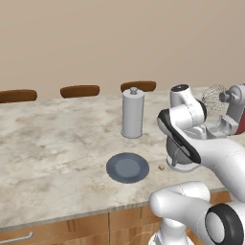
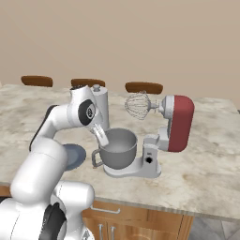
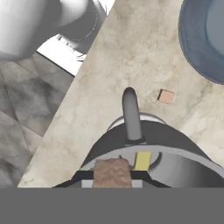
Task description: Add butter and sugar cubes to the stand mixer bowl and then turn on the stand mixer to begin making frosting.
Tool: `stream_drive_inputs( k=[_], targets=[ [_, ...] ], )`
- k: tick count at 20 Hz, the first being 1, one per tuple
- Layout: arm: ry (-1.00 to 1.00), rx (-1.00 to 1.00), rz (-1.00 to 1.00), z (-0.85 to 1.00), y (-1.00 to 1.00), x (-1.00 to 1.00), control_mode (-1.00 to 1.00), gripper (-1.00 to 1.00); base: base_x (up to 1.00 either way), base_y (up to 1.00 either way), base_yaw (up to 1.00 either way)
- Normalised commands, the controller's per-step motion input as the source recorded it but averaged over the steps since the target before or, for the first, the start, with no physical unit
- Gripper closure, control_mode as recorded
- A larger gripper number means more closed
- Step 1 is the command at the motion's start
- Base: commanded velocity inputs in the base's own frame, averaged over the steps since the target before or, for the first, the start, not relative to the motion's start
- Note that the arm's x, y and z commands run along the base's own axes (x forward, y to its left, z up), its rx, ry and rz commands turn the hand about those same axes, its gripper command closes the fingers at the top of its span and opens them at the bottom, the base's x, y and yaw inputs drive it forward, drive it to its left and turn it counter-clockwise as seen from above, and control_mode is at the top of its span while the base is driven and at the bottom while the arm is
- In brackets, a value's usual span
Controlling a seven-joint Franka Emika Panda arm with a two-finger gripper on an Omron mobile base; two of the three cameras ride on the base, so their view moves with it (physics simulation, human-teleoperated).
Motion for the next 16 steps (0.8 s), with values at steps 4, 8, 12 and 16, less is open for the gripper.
stream_drive_inputs(
  k=[4,8,12,16],
  targets=[
    [0.03,-0.05,0.05,-0.29,-0.20,0.34,-1.00,1.00,0.00,0.00,0.00],
    [0.03,0.00,0.07,-0.22,-0.16,0.29,-1.00,1.00,0.00,0.00,0.00],
    [0.06,0.00,0.08,-0.27,-0.17,0.06,-1.00,-1.00,0.00,0.00,0.00],
    [-0.02,0.00,0.05,-0.02,-0.03,-0.05,-1.00,-1.00,0.00,0.00,0.00]
  ],
)
